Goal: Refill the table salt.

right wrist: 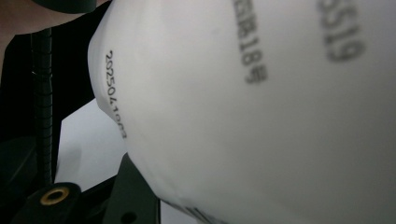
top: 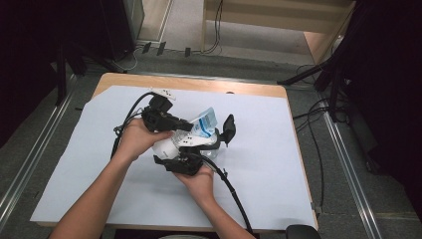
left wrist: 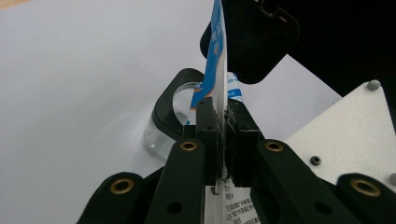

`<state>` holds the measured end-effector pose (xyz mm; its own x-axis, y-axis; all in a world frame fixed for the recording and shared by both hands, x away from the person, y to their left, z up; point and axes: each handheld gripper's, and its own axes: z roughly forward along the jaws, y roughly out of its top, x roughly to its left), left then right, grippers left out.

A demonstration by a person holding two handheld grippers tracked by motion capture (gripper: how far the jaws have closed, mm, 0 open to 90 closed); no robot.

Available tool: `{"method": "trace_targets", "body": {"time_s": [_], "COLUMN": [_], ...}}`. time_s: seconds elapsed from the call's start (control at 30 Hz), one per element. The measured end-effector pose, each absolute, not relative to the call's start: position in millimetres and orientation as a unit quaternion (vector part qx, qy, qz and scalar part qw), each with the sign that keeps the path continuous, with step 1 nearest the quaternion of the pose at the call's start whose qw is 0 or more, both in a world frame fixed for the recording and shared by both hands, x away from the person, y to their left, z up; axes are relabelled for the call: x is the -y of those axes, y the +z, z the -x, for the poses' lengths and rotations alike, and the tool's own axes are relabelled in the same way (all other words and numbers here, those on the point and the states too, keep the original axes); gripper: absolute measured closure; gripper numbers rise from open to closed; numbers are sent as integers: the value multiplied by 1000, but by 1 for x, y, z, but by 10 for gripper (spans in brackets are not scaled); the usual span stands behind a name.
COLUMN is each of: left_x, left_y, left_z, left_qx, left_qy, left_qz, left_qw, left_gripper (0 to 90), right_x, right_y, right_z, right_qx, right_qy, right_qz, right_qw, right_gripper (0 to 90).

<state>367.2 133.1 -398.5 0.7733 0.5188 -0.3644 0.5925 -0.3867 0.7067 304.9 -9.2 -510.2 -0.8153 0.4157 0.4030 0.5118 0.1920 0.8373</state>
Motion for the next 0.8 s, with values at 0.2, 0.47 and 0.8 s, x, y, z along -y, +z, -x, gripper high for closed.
{"method": "trace_targets", "body": {"time_s": [0.2,0.47,0.8], "left_x": [-131,-129,-128], "left_y": [-397,-395,-393], "left_z": [-370,-371,-372], "left_qx": [-334,-335,-333], "left_qy": [-45,-44,-37], "left_qz": [-836,-837,-840], "left_qw": [434,430,426], "left_gripper": [862,861,858], "right_x": [8,7,6], "right_y": [-509,-508,-508], "right_z": [-306,-307,-307], "right_qx": [770,763,749], "right_qy": [-559,-564,-578], "right_qz": [303,312,320], "right_qw": [44,47,57], "right_gripper": [602,612,618]}}
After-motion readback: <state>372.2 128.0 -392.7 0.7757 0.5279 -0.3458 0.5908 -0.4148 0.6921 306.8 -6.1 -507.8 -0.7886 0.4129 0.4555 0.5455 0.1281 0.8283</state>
